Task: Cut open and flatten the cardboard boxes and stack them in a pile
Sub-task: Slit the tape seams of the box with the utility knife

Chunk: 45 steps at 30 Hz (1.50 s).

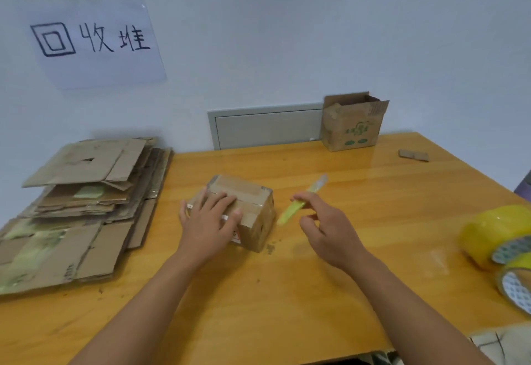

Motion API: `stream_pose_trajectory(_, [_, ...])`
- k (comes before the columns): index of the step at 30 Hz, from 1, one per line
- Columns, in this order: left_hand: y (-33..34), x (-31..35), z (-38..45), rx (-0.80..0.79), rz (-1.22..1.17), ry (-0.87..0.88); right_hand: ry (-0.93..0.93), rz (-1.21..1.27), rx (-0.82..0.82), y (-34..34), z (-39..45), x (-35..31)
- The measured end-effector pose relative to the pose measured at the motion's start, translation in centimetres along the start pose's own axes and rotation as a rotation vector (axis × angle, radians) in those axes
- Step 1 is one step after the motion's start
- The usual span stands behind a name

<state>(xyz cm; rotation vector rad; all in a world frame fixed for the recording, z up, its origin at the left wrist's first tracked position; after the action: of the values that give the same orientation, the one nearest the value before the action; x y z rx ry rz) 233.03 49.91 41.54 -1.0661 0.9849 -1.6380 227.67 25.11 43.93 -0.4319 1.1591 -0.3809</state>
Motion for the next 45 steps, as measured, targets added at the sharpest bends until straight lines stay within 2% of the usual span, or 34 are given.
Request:
stream_pose_trajectory(4, [0.5, -0.9, 0.8, 0.014, -0.096, 0.090, -0.126, 0.120, -0.063, 1.6, 3.7, -0.4])
stream_pose_trajectory(9, [1.1, -1.5, 1.5, 0.010, -0.185, 0.177, -0.129, 0.016, -0.110, 3.9, 7.4, 0.3])
stream_pose_trajectory(12, [1.6, -1.6, 1.5, -0.004, -0.255, 0.079, -0.112, -0.089, -0.129, 4.7, 8.1, 1.6])
stream_pose_trajectory(16, [2.1, -1.3, 1.2, -0.063, -0.486, -0.078, -0.180, -0.160, -0.061, 4.8, 8.3, 2.0])
stream_pose_trajectory(18, [2.1, -1.4, 1.2, -0.065, -0.493, -0.052, -0.234, -0.091, 0.000, 4.6, 8.8, 1.1])
stream_pose_trajectory(20, [1.8, -1.5, 1.1, -0.073, -0.477, 0.007, -0.239, 0.088, 0.070, 4.5, 9.4, -0.4])
stream_pose_trajectory(23, [1.5, -1.2, 0.8, -0.113, -0.471, 0.102, -0.166, 0.353, 0.174, 4.9, 10.5, -1.9])
stream_pose_trajectory(28, [1.9, -1.1, 0.5, -0.085, -0.465, 0.158, -0.005, 0.439, 0.264, 6.2, 11.2, -1.9])
stream_pose_trajectory(31, [2.3, -1.1, 0.5, -0.041, -0.430, 0.162, 0.021, 0.492, 0.218, 6.6, 11.2, -1.5])
stream_pose_trajectory(38, [2.6, -1.1, 0.7, 0.003, -0.407, 0.174, 0.112, 0.411, 0.139, 6.9, 11.1, -0.9])
stream_pose_trajectory(42, [2.6, -1.1, 0.6, -0.001, -0.416, 0.172, -0.061, 0.058, 0.081, 6.8, 10.1, -0.7])
stream_pose_trajectory(45, [2.6, -1.0, 0.6, 0.003, -0.413, 0.174, -0.141, -0.033, 0.030, 6.8, 9.7, -0.5])
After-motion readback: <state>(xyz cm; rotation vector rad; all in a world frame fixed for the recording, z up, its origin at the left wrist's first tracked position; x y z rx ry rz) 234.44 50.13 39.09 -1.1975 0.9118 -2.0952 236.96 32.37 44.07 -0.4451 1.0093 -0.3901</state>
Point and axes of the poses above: each hand's wrist, its own z-axis towards the middle knuckle, its own y-axis out of the palm, x = y × z, the point moved 1 cm from there along z, towards the middle knuckle, and after that the axes turned 10 degrees about z, right-handed, at the moved point
